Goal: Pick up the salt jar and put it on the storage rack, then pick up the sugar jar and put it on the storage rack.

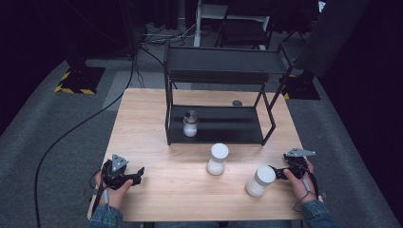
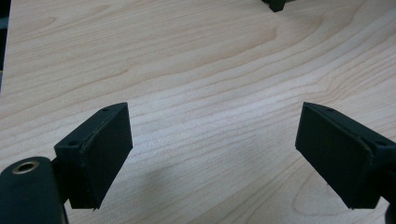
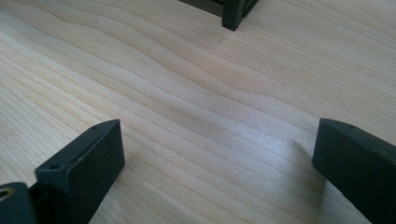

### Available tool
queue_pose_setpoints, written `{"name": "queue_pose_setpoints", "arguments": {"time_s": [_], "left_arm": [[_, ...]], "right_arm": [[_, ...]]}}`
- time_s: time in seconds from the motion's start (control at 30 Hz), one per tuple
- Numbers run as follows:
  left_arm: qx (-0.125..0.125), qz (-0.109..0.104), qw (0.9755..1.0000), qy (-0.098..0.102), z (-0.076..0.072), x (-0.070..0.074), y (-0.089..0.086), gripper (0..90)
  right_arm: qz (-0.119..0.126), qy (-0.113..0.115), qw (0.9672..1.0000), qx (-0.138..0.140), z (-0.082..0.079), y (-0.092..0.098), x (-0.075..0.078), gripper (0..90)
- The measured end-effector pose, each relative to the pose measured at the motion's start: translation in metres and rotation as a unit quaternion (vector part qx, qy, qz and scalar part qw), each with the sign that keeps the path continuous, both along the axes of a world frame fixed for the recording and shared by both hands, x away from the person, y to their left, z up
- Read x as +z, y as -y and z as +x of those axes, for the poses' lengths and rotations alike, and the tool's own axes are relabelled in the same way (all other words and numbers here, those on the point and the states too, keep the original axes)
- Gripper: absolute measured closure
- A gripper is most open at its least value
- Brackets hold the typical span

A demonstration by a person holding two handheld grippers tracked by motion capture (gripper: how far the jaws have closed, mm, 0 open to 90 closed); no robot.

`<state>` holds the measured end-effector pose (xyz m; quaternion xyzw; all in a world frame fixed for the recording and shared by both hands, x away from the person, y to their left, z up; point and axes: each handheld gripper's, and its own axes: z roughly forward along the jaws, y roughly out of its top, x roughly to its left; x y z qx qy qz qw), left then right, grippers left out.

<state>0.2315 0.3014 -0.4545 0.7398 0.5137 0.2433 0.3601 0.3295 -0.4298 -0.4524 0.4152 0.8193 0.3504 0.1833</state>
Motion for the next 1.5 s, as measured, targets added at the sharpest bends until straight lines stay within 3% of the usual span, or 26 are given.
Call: {"name": "queue_pose_setpoints", "arguments": {"time_s": [0.37,0.47,0.63,1.5], "left_arm": [[0.001,0.017,0.9996,-0.021,0.004,-0.002,0.004,10.8],[0.004,0.033,0.9987,-0.039,0.008,0.001,0.009,10.5],[0.018,0.017,0.9982,-0.054,0.010,0.002,0.007,8.5],[0.023,0.018,0.9977,-0.061,0.013,0.003,0.009,1.9]], "right_arm": [[0.000,0.000,1.0000,0.000,0.000,0.000,0.000,2.3],[0.000,0.000,1.0000,0.000,0.000,0.000,0.000,2.3],[0.000,0.000,1.0000,0.000,0.000,0.000,0.000,2.2],[0.000,-0.001,1.0000,0.008,0.002,0.002,0.000,2.1]]}}
